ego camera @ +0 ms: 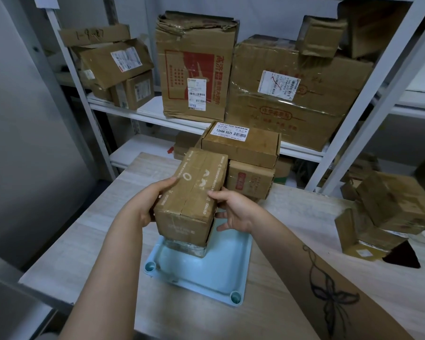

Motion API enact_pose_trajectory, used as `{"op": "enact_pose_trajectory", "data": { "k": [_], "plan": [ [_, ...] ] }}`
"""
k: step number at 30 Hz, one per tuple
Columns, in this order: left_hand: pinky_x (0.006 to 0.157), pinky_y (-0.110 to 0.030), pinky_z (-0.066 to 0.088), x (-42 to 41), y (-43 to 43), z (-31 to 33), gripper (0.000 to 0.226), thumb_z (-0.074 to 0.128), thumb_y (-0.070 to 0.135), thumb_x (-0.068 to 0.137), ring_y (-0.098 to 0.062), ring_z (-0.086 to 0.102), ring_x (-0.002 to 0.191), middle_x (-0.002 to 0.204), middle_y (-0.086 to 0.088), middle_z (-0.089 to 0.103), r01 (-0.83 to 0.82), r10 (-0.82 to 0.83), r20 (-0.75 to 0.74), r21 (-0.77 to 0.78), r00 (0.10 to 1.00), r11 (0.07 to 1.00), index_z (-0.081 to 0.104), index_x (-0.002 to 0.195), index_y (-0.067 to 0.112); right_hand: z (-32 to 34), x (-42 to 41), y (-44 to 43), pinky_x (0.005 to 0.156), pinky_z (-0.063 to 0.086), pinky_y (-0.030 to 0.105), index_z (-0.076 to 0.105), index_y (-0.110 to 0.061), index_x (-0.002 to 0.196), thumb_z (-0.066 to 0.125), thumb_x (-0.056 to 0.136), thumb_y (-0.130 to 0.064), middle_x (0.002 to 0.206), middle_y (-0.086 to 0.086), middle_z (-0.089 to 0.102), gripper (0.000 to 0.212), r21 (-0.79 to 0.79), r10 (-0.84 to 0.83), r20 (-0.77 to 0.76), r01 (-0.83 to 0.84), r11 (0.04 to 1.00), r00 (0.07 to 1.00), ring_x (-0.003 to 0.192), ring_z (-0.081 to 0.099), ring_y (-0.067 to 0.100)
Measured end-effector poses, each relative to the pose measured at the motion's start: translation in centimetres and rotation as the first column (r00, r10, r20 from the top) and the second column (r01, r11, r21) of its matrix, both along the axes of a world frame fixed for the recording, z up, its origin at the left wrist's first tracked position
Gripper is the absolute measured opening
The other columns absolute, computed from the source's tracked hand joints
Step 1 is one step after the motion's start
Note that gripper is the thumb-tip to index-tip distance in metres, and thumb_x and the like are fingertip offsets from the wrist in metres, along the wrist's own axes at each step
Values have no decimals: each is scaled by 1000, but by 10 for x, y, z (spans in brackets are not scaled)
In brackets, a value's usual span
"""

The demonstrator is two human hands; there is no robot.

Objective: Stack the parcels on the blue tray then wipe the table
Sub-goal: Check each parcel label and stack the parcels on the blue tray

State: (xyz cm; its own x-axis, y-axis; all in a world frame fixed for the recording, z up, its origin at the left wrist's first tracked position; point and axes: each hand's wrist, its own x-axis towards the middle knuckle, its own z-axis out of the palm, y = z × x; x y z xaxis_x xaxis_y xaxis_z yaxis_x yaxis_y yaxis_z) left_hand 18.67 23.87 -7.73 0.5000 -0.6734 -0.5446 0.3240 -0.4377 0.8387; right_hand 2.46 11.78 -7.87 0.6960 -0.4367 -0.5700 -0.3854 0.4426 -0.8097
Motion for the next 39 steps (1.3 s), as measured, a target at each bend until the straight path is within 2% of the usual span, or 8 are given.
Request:
{"op": "enact_pose_trajectory", "data": {
  "k": [7, 11, 17, 22, 25, 29, 35, 39],
  "plan": [
    [94, -42, 44, 1, -14, 10, 54, 57, 56, 83, -28, 58, 100, 106, -10, 61, -15, 7, 160, 46, 987, 999, 58, 119, 16, 1, -4, -2, 99, 32, 52, 43, -26, 127, 52, 95, -29, 116, -3, 52, 33, -29, -17, -8, 17, 999, 1000, 109, 45, 25],
    [106, -46, 35, -2, -23, 20, 65, 56, 56, 84, -31, 47, 122, 133, -11, 51, -30, 22, 241, 31, 970, 999, 49, 133, 15, 4, -6, -3, 103, 31, 53, 40, -29, 122, 51, 96, -29, 103, -7, 52, 28, -62, -33, -1, 33, 998, 999, 101, 47, 23],
    [91, -35, 37, -10, -35, 27, 46, 50, 30, 96, -26, 46, 124, 140, -7, 47, 42, -23, 483, -29, 876, 999, 43, 139, 19, 7, 0, -7, 106, 33, 47, 24, -27, 147, 55, 93, -29, 142, 2, 43, 62, -176, -110, 16, 111, 978, 994, 132, 39, 31],
    [88, -31, 39, -16, -41, 37, 42, 46, 19, 98, -24, 45, 125, 142, -3, 45, 94, -28, 632, -71, 775, 993, 43, 139, 26, 7, 11, -12, 102, 38, 42, 34, -26, 144, 58, 91, -29, 133, -2, 54, 58, -278, -210, 96, 229, 933, 973, 124, 49, 21],
    [81, -21, 41, -27, -50, 48, 38, 44, 15, 98, -11, 53, 102, 131, 2, 49, 120, -1, 710, -117, 705, 986, 50, 135, 25, 12, 12, -12, 80, 43, 28, 51, -23, 129, 55, 93, -23, 115, -2, 65, 37, -268, -289, 166, 326, 907, 943, 105, 58, 13],
    [111, -34, 32, -51, -72, 51, 35, 47, 8, 94, -19, 44, 128, 138, -2, 49, 205, 33, 824, -180, 565, 962, 62, 122, 22, 18, 7, -13, 73, 40, 24, 59, -19, 115, 53, 94, -14, 89, -8, 60, 22, -232, -440, 254, 495, 837, 862, 89, 55, 9],
    [76, -19, 41, -97, -94, 44, 21, 52, 13, 92, -7, 56, 87, 107, 0, 65, 171, 115, 685, -335, 720, 926, 69, 104, 17, 15, -20, -26, 80, 44, 26, 62, -26, 90, 52, 94, -15, 93, -5, 65, 15, -209, -555, 279, 613, 762, 784, 94, 58, 12],
    [66, -14, 41, -127, -110, 38, 19, 51, 9, 92, -6, 56, 81, 98, 0, 63, 51, 111, 341, -433, 933, 900, 67, 101, 14, 15, -48, -39, 75, 45, 25, 63, -22, 92, 50, 95, -14, 86, -5, 67, 16, -182, -601, 285, 658, 731, 747, 80, 60, 10]
  ]
}}
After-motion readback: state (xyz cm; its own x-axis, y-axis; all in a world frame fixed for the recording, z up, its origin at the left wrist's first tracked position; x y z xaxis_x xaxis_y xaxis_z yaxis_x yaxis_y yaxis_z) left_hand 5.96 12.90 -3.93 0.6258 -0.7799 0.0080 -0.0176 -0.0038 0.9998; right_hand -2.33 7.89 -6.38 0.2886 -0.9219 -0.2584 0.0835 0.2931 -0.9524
